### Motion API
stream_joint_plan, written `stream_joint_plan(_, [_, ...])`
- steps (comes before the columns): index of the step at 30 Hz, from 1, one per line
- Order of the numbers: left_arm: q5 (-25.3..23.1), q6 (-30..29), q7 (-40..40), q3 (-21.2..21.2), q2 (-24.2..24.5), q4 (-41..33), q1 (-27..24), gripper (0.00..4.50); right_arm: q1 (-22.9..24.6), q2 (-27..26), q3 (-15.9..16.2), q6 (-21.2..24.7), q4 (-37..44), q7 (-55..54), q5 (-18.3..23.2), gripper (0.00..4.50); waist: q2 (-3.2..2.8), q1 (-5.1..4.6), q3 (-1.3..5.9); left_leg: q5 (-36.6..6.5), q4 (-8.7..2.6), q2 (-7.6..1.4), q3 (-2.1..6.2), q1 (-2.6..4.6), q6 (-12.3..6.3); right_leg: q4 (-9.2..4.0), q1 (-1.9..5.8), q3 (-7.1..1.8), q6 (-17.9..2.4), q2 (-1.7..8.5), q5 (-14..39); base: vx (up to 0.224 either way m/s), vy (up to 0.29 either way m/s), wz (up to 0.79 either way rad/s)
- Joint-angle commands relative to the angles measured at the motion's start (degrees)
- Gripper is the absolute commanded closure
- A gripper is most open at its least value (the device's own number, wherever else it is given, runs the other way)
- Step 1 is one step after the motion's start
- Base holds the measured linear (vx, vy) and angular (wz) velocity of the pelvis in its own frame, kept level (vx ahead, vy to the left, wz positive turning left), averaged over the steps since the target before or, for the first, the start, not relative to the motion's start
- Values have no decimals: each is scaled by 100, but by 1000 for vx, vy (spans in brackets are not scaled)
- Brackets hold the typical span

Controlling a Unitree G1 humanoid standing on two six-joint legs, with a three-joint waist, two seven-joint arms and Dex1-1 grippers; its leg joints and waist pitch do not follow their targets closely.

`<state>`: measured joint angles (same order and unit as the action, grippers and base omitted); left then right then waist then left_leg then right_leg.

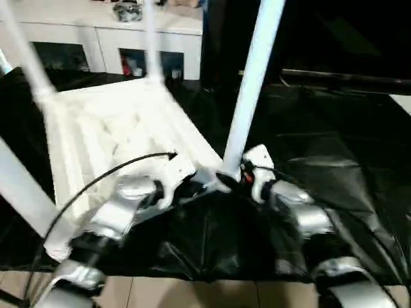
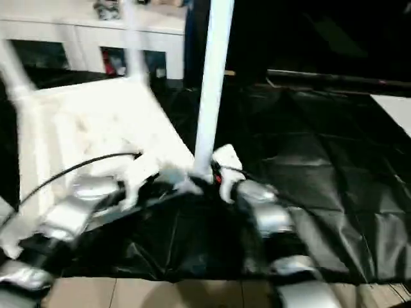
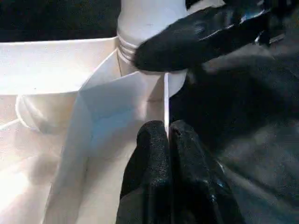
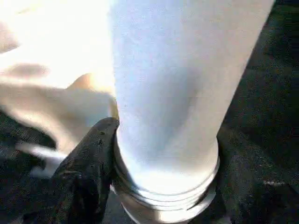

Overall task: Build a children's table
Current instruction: Rotate leg to tighten

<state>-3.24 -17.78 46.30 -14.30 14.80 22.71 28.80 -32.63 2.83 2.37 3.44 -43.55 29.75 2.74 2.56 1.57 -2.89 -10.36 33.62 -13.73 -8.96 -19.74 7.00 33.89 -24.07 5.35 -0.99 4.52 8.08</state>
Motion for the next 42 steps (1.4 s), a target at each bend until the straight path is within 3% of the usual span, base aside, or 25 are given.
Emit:
stream_joint_plan(1, [95,91,-475,-43,-445,20,206,450,-120,-555,339,24,-74,-60,24,178,-15,2,336,-1865,-391,131,-82,-14,-45,-582,228,-155,-344,253,3316,0,0,0])
stream_joint_plan(3, [-2,150,-467,-212,-576,46,215,450,-158,-761,387,-52,-46,18,42,178,-56,25,359,-1794,-408,116,-77,-22,-67,-526,253,-176,-460,251,2938,0,0,0])
stream_joint_plan(6, [-32,233,-375,-283,-558,18,187,450,-145,-736,388,-41,34,267,118,108,-27,44,370,-1655,-417,100,-99,-47,-124,-459,280,-211,-663,247,2432,0,0,0])
stream_joint_plan(10, [55,416,76,-332,-331,-250,0,450,-112,-379,428,45,217,727,136,73,-11,49,370,-1581,-416,93,-110,-68,-186,-443,310,-222,-739,258,2337,0,0,0])
stream_joint_plan(12, [145,584,454,-359,-119,-422,-156,450,-73,-11,585,115,345,1201,33,61,41,48,373,-1474,-412,89,-114,-90,-228,-431,328,-223,-746,260,2287,0,0,0])
stream_joint_plan(19, [434,562,1232,-267,357,-687,-430,450,-51,753,703,137,573,2394,87,61,9,90,361,-1408,-405,70,-135,-51,-271,-406,302,-243,-893,255,2139,0,0,0])
stream_joint_plan(24, [631,643,1875,-240,620,-624,-461,450,17,1218,909,202,818,3443,181,61,35,99,356,-1415,-404,71,-140,-57,-320,-408,311,-250,-889,249,2151,0,0,0])
stream_joint_plan(28, [693,622,2214,-243,774,-537,-352,450,75,1517,1144,259,1012,4099,201,76,63,161,355,-1342,-404,61,-142,-52,-329,-395,311,-255,-877,254,2173,0,0,0])
stream_joint_plan(35, [819,502,2717,-337,973,-585,-308,450,168,1625,1263,416,1279,4598,320,144,69,195,357,-1337,-407,54,-137,-45,-261,-384,311,-257,-868,258,2187,0,0,0])
stream_joint_plan(36, [828,488,2771,-346,990,-596,-318,450,190,1637,1293,423,1309,4628,322,148,49,200,357,-1324,-410,55,-133,-48,-252,-380,315,-258,-869,259,2160,0,0,0])
stream_joint_plan(42, [801,523,2779,-346,983,-557,-325,450,240,1633,1322,430,1353,4644,309,173,62,200,365,-1362,-404,57,-135,-40,-214,-378,315,-259,-902,256,2122,0,0,0])
